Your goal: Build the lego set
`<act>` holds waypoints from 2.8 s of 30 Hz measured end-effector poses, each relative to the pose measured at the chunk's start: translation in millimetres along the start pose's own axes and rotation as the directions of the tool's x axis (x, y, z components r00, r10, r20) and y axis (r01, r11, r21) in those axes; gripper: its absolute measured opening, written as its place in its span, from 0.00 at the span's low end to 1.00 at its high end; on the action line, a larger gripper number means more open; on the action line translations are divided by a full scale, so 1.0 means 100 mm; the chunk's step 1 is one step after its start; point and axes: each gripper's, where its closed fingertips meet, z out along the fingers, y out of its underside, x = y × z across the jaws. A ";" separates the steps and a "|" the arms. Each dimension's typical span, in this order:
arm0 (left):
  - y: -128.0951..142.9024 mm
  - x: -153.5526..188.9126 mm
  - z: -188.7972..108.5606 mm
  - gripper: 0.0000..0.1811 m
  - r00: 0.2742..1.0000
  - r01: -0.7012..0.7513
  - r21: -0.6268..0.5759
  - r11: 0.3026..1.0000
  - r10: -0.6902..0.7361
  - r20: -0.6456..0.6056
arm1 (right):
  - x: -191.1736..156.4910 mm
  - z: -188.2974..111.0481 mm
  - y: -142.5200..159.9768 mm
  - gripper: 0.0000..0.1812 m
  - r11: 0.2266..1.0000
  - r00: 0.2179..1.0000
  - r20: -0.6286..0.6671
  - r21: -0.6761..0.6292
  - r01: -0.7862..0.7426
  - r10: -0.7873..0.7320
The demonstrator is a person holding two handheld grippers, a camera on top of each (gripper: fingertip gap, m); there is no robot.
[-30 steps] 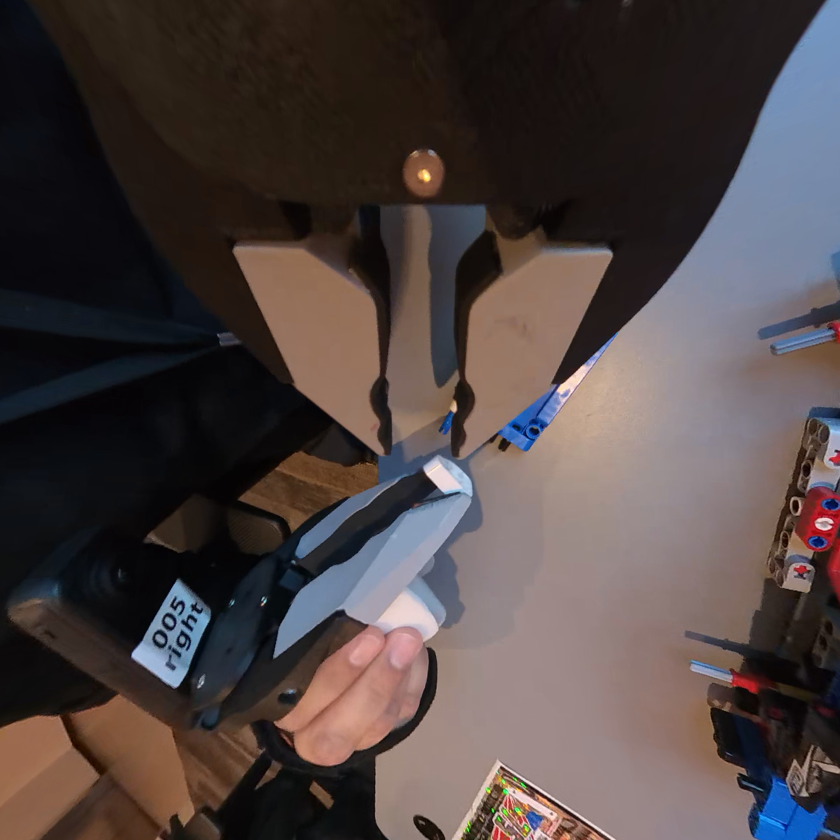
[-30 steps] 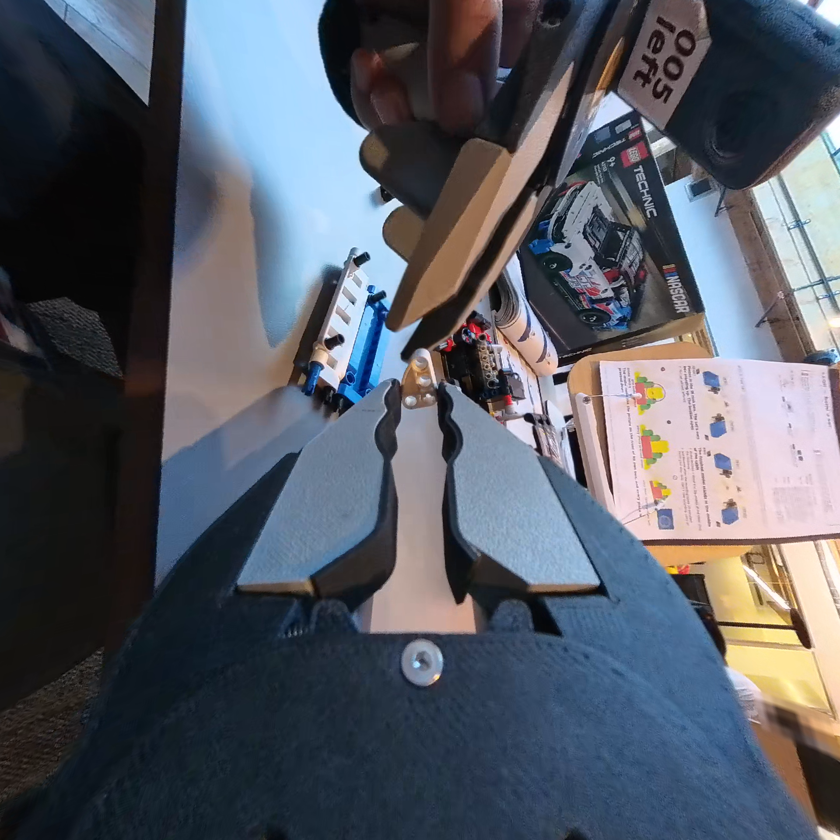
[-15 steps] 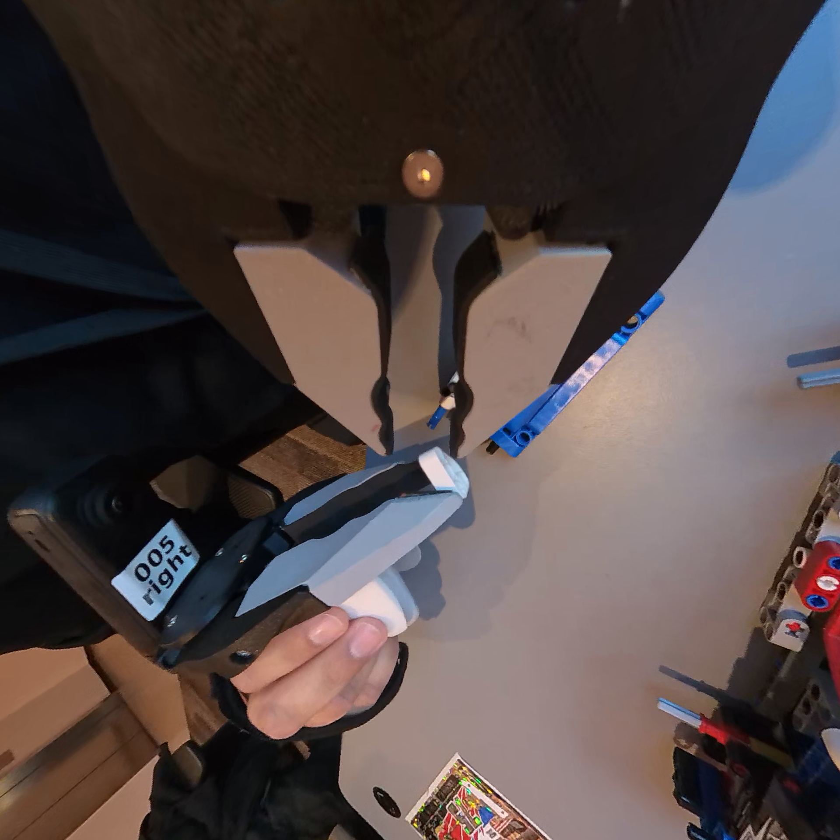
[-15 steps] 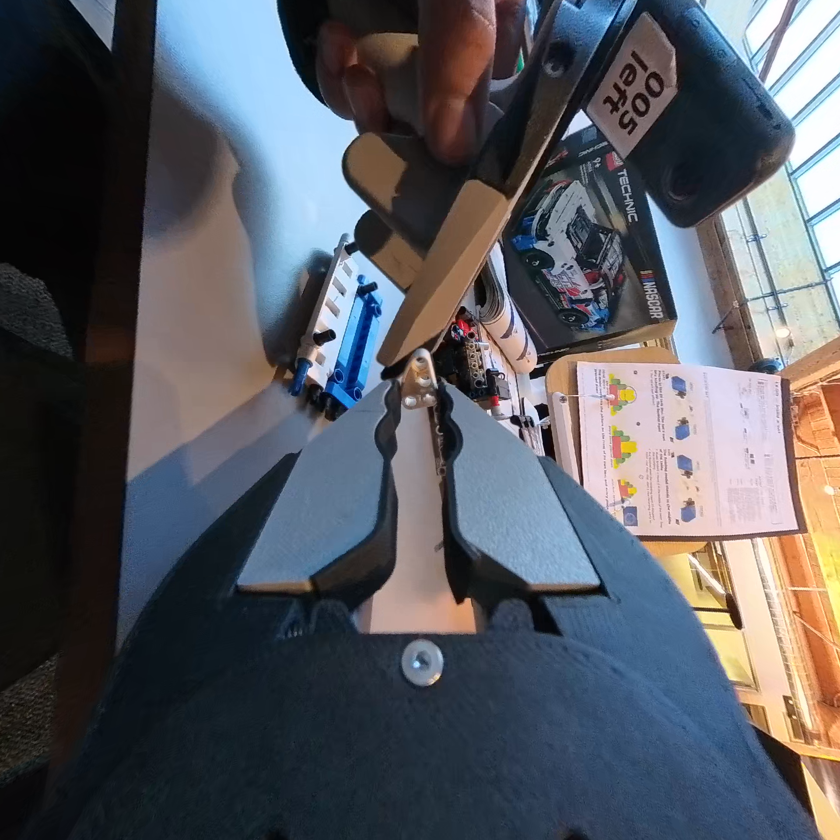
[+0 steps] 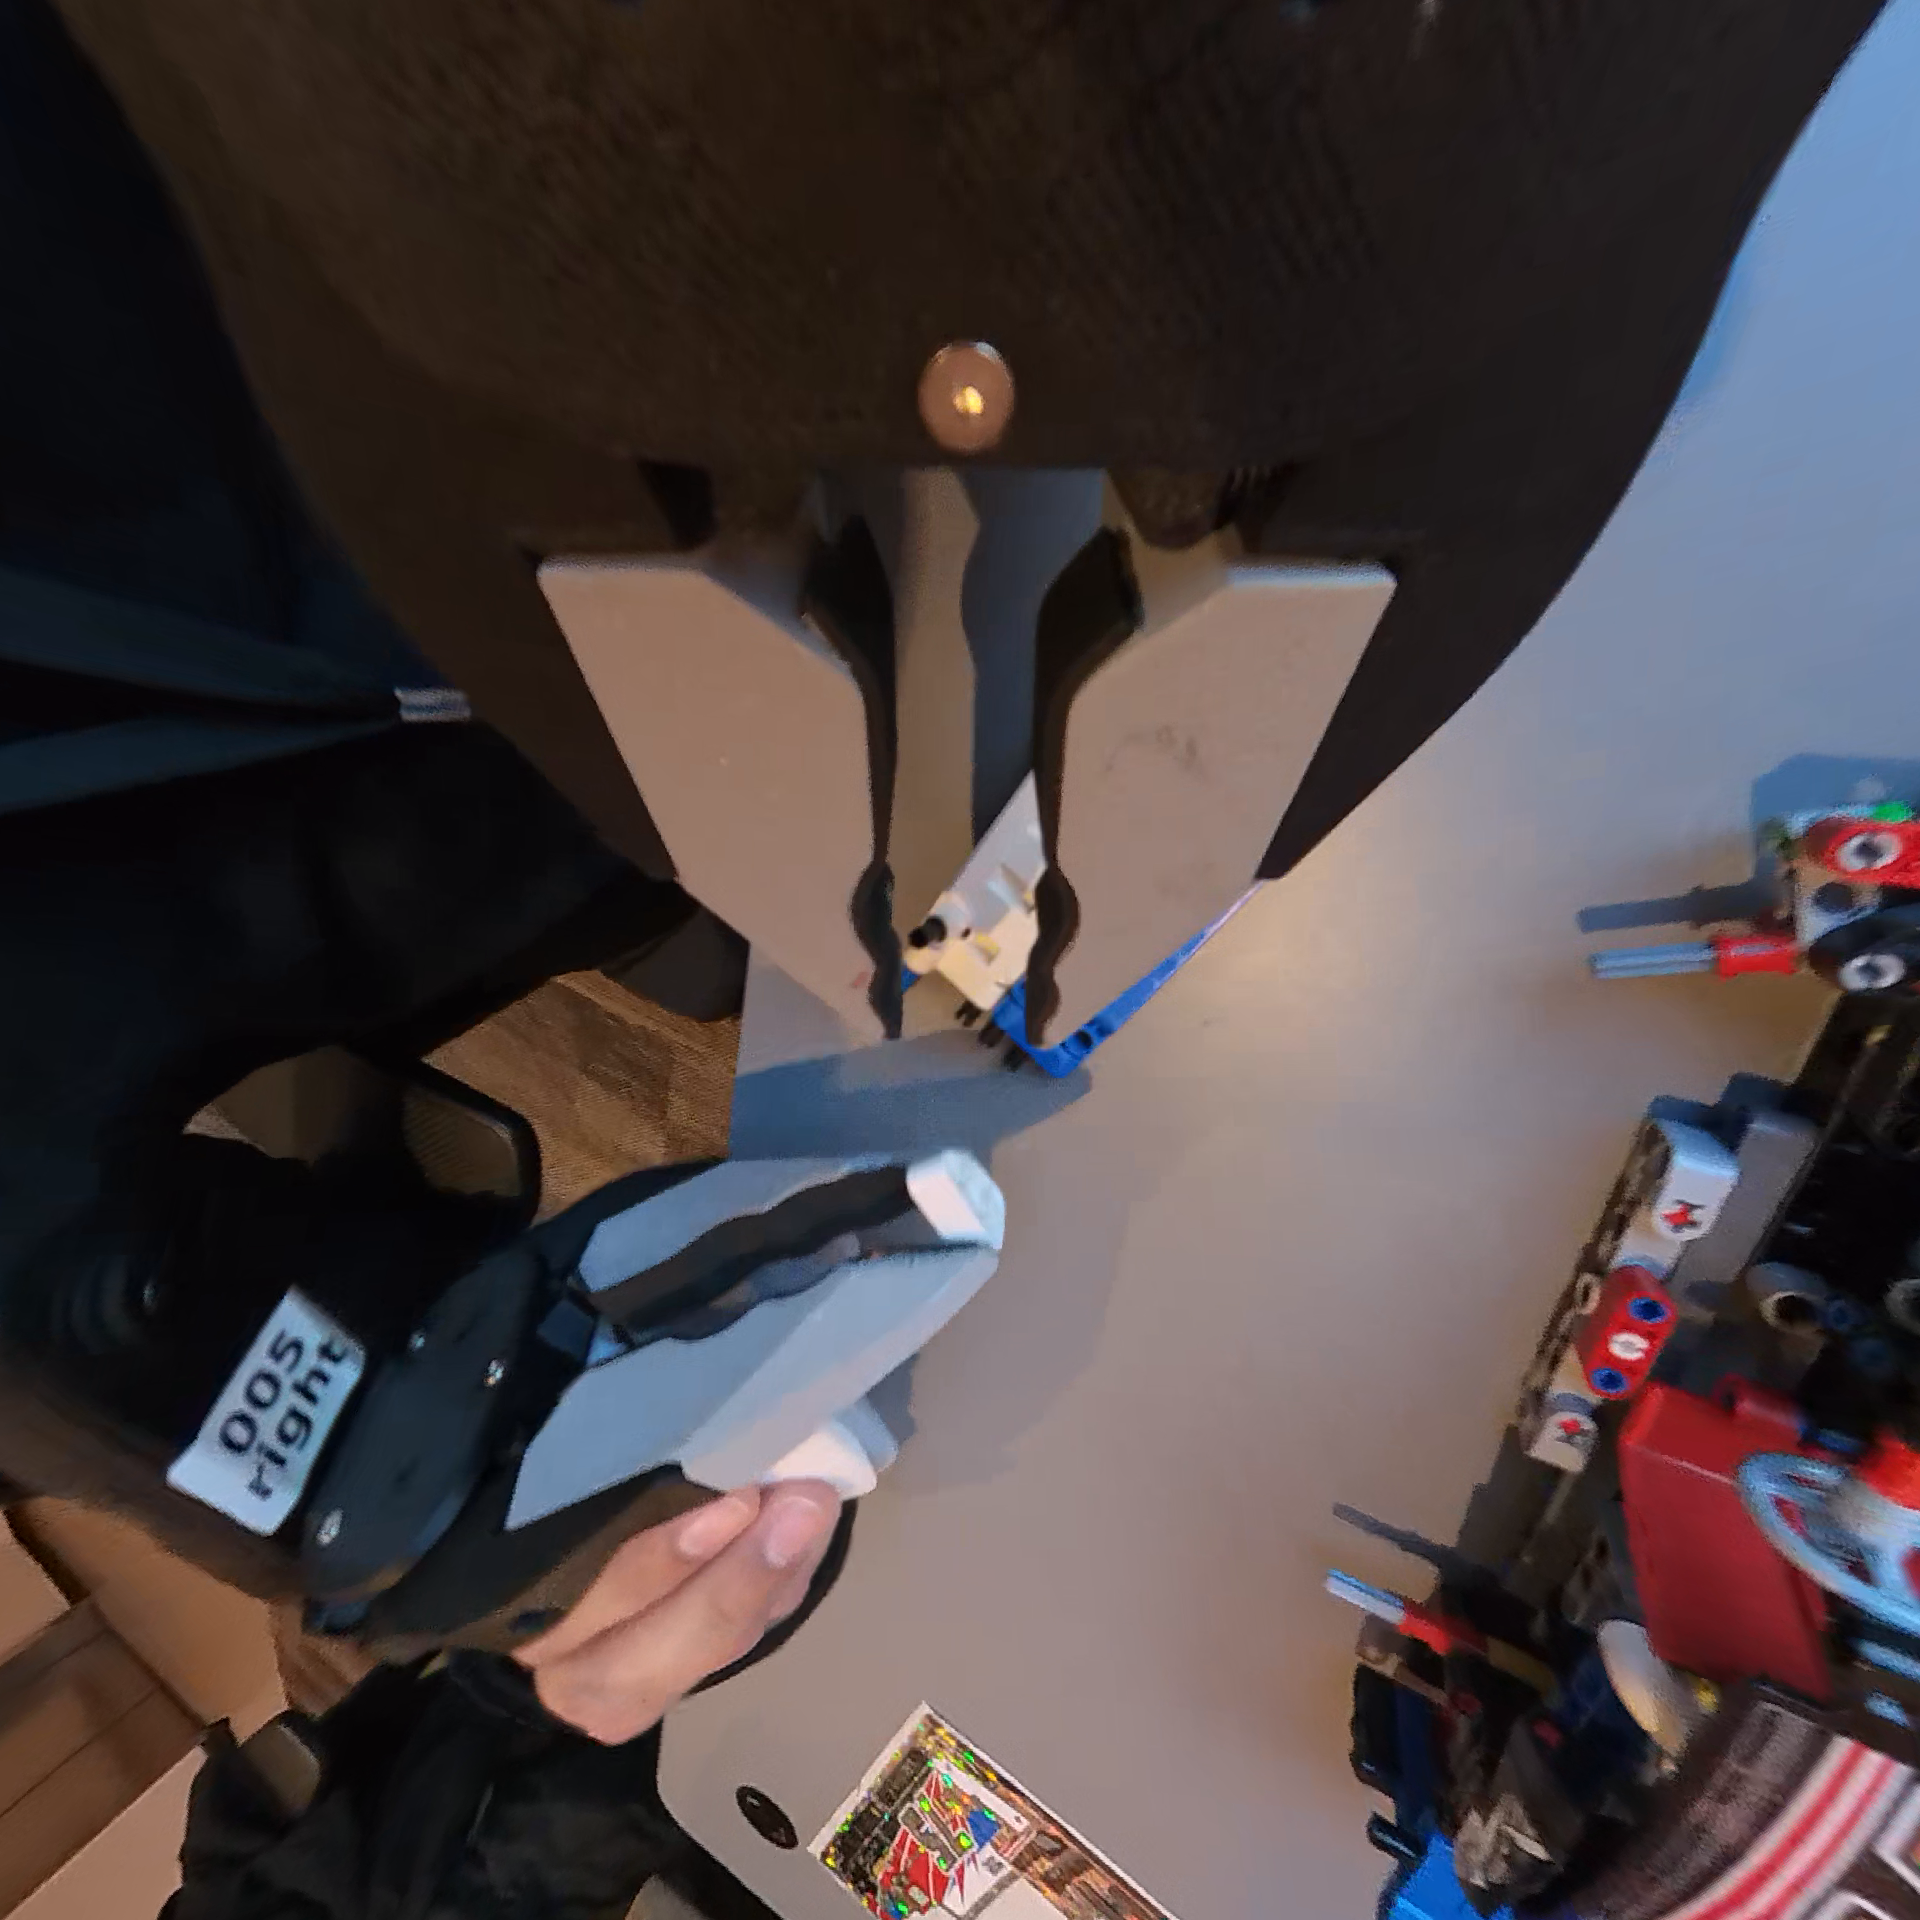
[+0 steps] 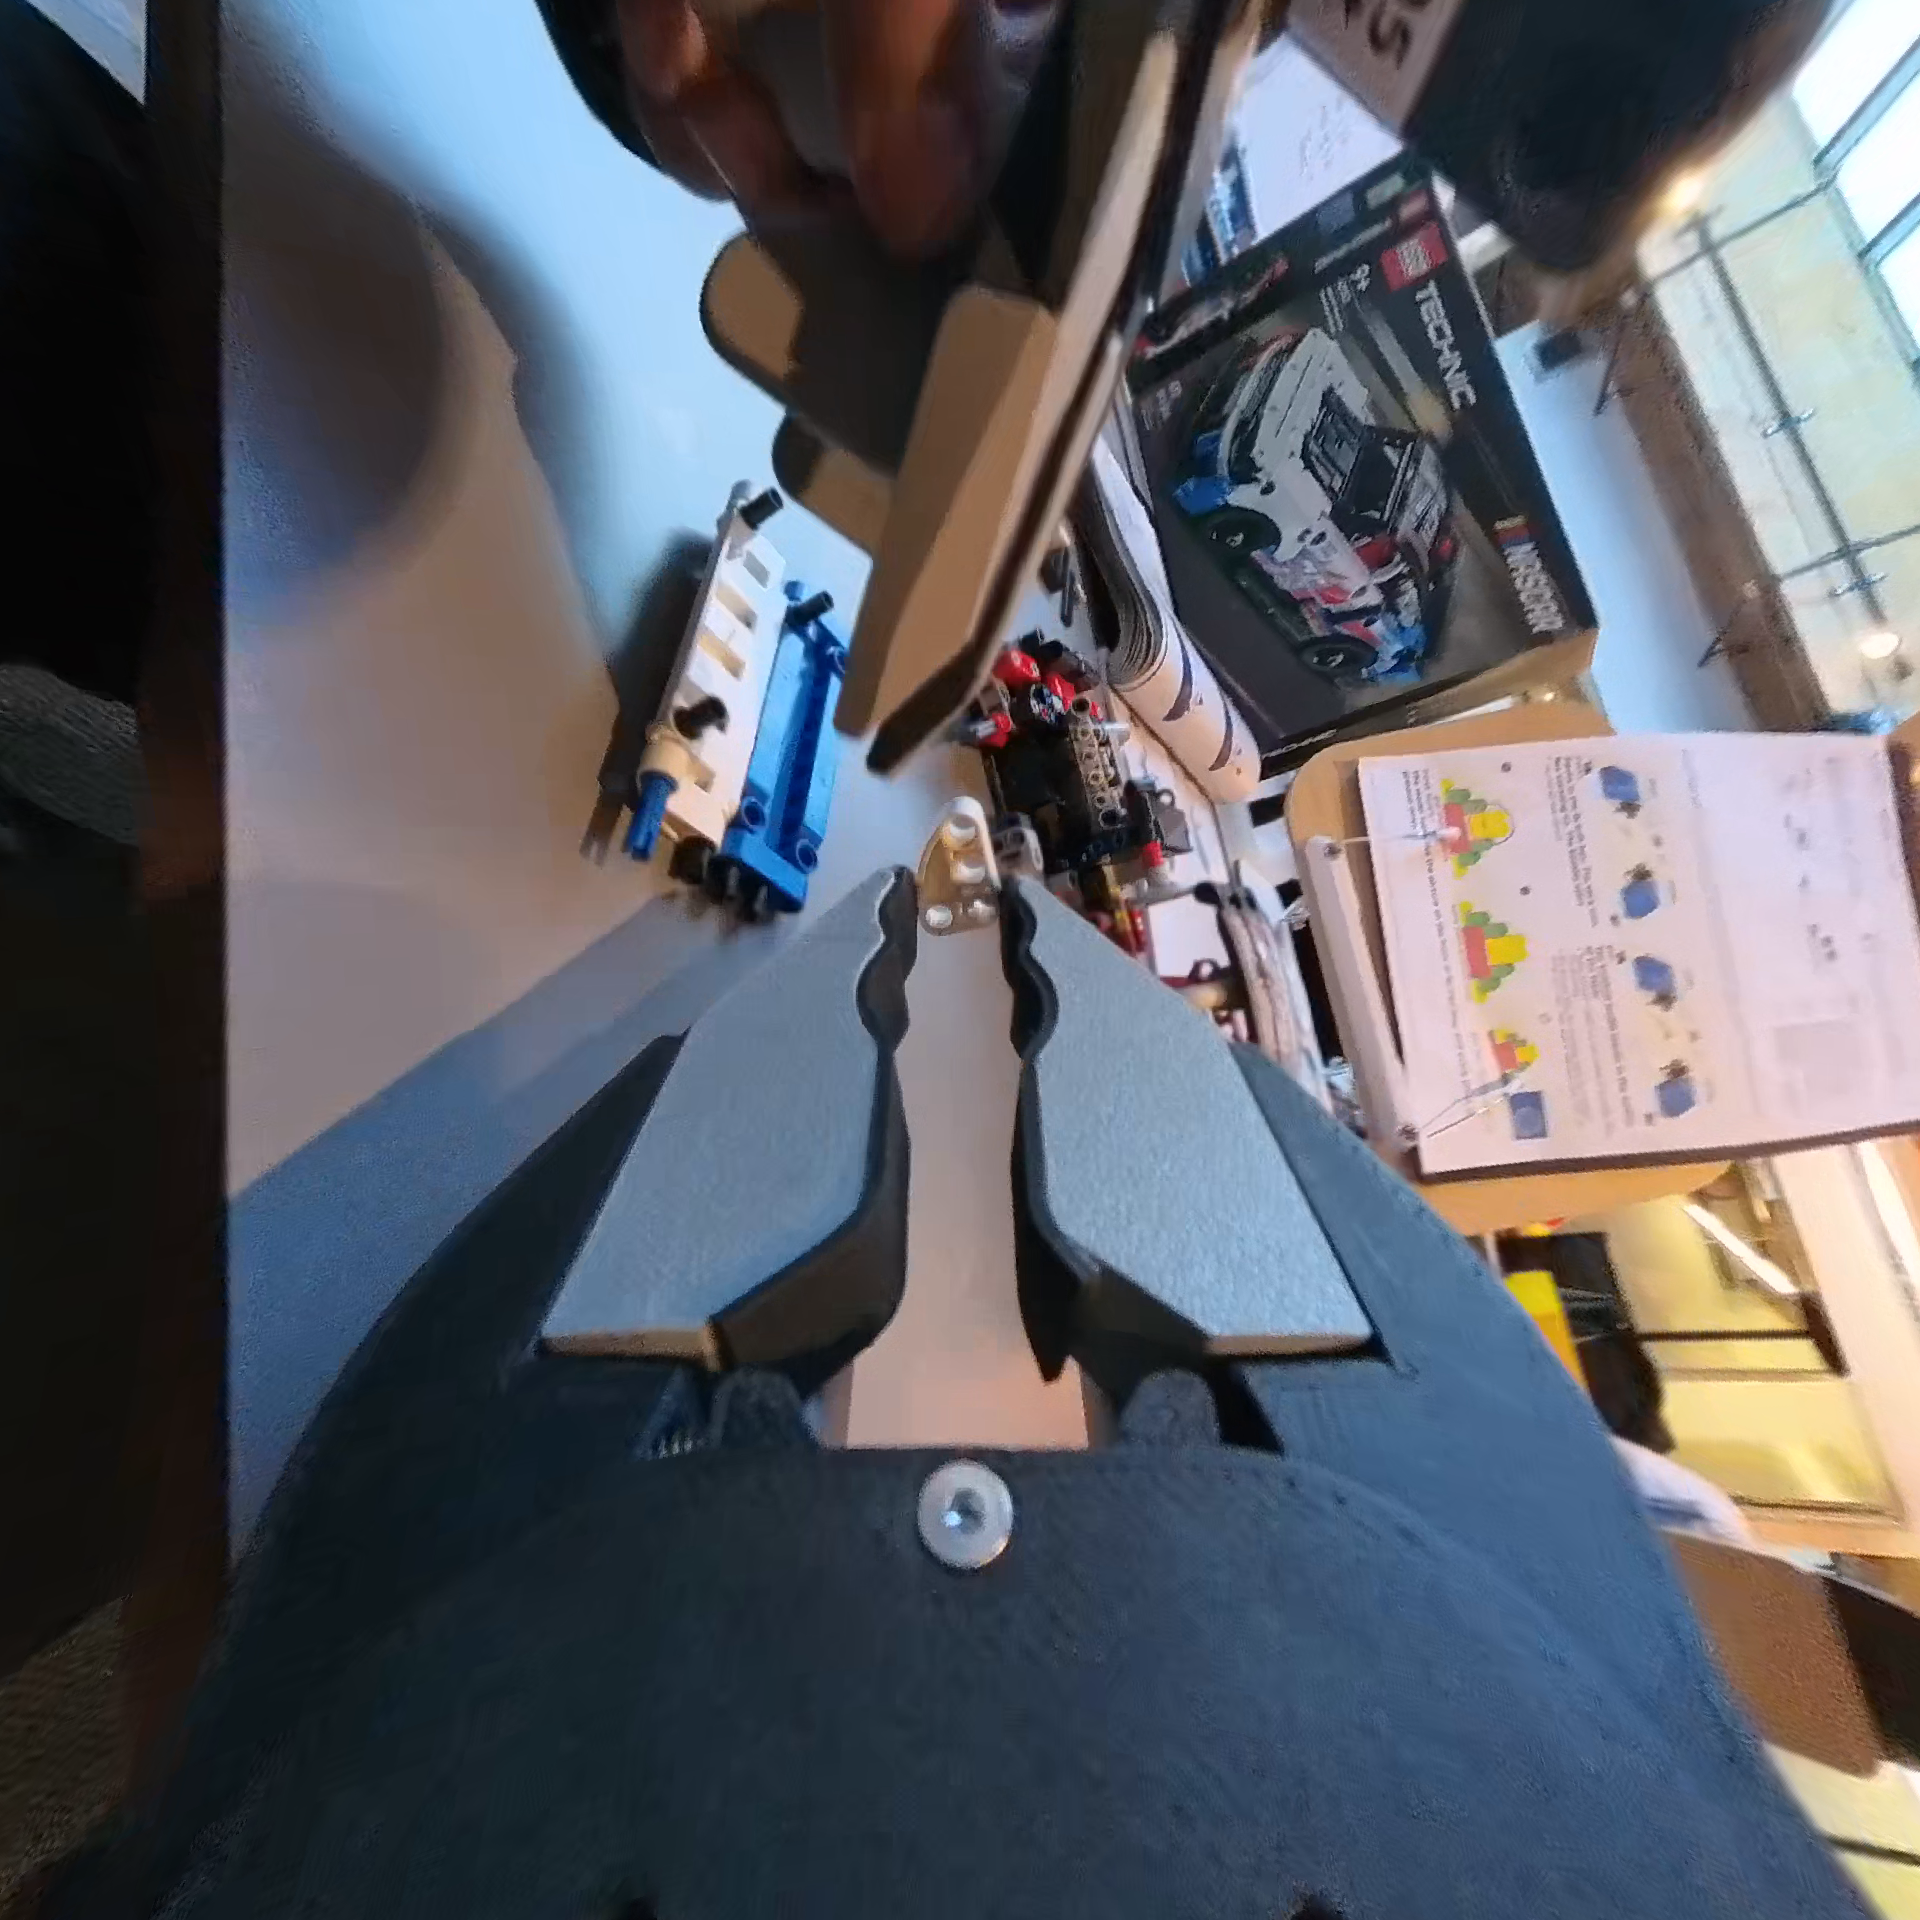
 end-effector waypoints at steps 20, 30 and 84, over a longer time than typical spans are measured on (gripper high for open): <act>0.05 0.15 0.09 0.10 0.997 -0.059 -0.067 0.996 0.056 -0.052 | -0.13 -0.05 0.02 0.08 1.000 0.998 0.053 0.013 0.023 -0.024; 0.08 0.17 0.21 0.09 0.997 -0.029 -0.074 0.997 0.024 -0.073 | -0.21 0.00 -0.04 0.08 0.993 0.992 0.044 0.005 0.115 -0.115; -0.15 0.11 0.16 0.09 0.996 -0.065 -0.001 0.998 0.065 0.056 | -0.03 0.01 -0.11 0.07 0.985 0.984 -0.048 0.016 0.171 -0.170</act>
